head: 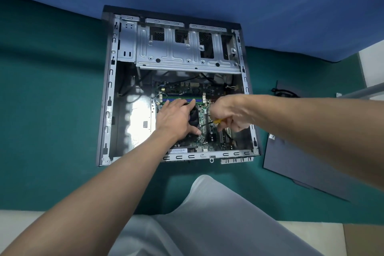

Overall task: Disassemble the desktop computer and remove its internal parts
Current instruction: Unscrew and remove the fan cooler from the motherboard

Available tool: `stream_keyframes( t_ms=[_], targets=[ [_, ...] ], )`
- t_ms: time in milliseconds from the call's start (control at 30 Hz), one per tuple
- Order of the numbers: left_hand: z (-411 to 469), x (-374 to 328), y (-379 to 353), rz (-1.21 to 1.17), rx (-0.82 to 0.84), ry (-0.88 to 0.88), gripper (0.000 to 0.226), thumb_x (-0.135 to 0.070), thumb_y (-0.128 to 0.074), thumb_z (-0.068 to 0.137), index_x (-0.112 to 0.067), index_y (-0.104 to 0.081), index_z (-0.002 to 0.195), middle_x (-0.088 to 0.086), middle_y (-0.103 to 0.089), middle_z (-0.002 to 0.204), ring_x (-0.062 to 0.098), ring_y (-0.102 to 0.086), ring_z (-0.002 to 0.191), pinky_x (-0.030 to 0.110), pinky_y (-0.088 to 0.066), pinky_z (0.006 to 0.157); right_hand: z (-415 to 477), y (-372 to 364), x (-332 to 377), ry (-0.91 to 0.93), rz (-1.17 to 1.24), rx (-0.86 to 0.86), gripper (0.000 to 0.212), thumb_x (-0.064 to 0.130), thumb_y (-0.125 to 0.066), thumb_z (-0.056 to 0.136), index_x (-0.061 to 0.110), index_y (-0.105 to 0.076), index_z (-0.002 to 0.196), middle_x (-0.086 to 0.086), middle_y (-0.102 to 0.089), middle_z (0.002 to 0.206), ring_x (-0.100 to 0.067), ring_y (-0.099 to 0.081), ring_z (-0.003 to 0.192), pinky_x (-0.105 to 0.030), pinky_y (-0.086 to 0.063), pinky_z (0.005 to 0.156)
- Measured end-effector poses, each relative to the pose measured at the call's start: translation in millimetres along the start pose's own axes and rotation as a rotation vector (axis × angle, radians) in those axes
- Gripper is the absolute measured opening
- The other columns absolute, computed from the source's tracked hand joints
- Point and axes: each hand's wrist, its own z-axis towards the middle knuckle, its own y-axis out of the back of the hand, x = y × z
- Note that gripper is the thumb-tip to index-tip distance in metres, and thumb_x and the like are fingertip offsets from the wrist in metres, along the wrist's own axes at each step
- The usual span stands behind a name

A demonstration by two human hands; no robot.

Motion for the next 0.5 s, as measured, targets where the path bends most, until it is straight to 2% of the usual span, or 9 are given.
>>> stream_keyframes(
  t_ms=[67, 133, 200, 233, 300, 400, 433, 467, 500],
  targets=[
    [0.2, -0.2, -0.2, 0.000, -0.002, 0.001, 0.106, -0.069, -0.069, 0.067, -0.031, -0.018, 0.153, 0.000, -0.025, 0.158, 0.018, -0.016, 0.147, 0.036, -0.007, 0.120, -3.2, -5.0, 1.8, 0.148, -0.241, -0.127, 0.021, 0.006, -0.037, 0.097, 0.000, -0.054, 0.109, -0.012, -0.060, 0.093, -0.015, -0.048, 0.056, -0.019, -0.040, 0.039],
    [0.4, -0.3, 0.0, -0.006, -0.002, -0.001, 0.106, -0.069, -0.069, 0.067, -0.031, -0.018, 0.153, 0.000, -0.025, 0.158, 0.018, -0.016, 0.147, 0.036, -0.007, 0.121, -6.7, -8.6, -1.3, 0.351, -0.605, -0.320, 0.012, 0.011, -0.045, 0.093, 0.007, -0.055, 0.088, -0.009, -0.057, 0.088, -0.023, -0.053, 0.071, -0.027, -0.047, 0.057],
    [0.3, -0.3, -0.2, -0.006, -0.009, -0.006, 0.106, -0.068, -0.070, 0.068, -0.030, -0.019, 0.153, 0.000, -0.026, 0.158, 0.017, -0.017, 0.146, 0.036, -0.007, 0.121, -13.2, -10.8, -7.7, 0.552, -1.011, -0.459, 0.020, 0.015, -0.048, 0.092, 0.014, -0.044, 0.073, -0.006, -0.052, 0.078, -0.026, -0.052, 0.073, -0.033, -0.043, 0.060],
    [0.0, -0.4, -0.1, -0.006, -0.014, -0.010, 0.106, -0.067, -0.070, 0.068, -0.030, -0.019, 0.153, 0.000, -0.027, 0.157, 0.018, -0.018, 0.146, 0.037, -0.008, 0.121, -14.9, -12.4, -9.8, 0.671, -1.223, -0.514, 0.022, 0.017, -0.046, 0.094, 0.016, -0.041, 0.072, -0.005, -0.053, 0.076, -0.026, -0.054, 0.074, -0.033, -0.041, 0.059],
    [-1.0, -0.2, 0.4, -0.008, -0.026, -0.022, 0.104, -0.067, -0.071, 0.068, -0.029, -0.022, 0.152, 0.001, -0.030, 0.156, 0.018, -0.021, 0.145, 0.037, -0.010, 0.120, -16.0, -17.2, -10.4, 0.874, -1.501, -0.583, 0.022, 0.023, -0.041, 0.098, 0.020, -0.052, 0.080, -0.004, -0.063, 0.086, -0.025, -0.058, 0.078, -0.032, -0.035, 0.057],
    [-2.2, 1.0, 0.7, -0.029, -0.037, -0.035, 0.100, -0.067, -0.072, 0.067, -0.027, -0.032, 0.149, 0.001, -0.033, 0.154, 0.019, -0.024, 0.144, 0.039, -0.012, 0.120, -14.2, -19.8, -4.0, 0.902, -1.464, -0.579, 0.023, 0.024, -0.043, 0.099, 0.017, -0.065, 0.095, -0.004, -0.064, 0.090, -0.027, -0.058, 0.079, -0.032, -0.032, 0.056],
    [-2.5, 1.5, 0.8, -0.038, -0.041, -0.030, 0.099, -0.067, -0.072, 0.066, -0.026, -0.034, 0.148, 0.001, -0.033, 0.154, 0.019, -0.024, 0.143, 0.039, -0.012, 0.119, -14.5, -18.1, -1.8, 0.875, -1.378, -0.550, 0.018, 0.021, -0.049, 0.096, 0.016, -0.065, 0.093, -0.004, -0.064, 0.086, -0.028, -0.060, 0.080, -0.031, -0.034, 0.056],
    [-2.6, 1.8, 0.8, -0.042, -0.045, -0.025, 0.099, -0.067, -0.072, 0.066, -0.027, -0.035, 0.147, 0.000, -0.034, 0.154, 0.019, -0.024, 0.143, 0.038, -0.013, 0.119, -13.9, -16.9, -0.2, 0.852, -1.216, -0.516, 0.011, 0.018, -0.055, 0.092, 0.014, -0.064, 0.087, -0.005, -0.060, 0.077, -0.029, -0.060, 0.077, -0.030, -0.036, 0.056],
    [-2.6, 2.0, 0.6, -0.040, -0.048, -0.025, 0.099, -0.068, -0.072, 0.065, -0.027, -0.035, 0.147, 0.000, -0.034, 0.154, 0.019, -0.024, 0.143, 0.038, -0.013, 0.119, -12.7, -16.2, 0.9, 0.790, -1.007, -0.482, 0.013, 0.018, -0.060, 0.088, 0.013, -0.058, 0.076, -0.004, -0.053, 0.068, -0.029, -0.059, 0.073, -0.028, -0.037, 0.055]
  ],
)
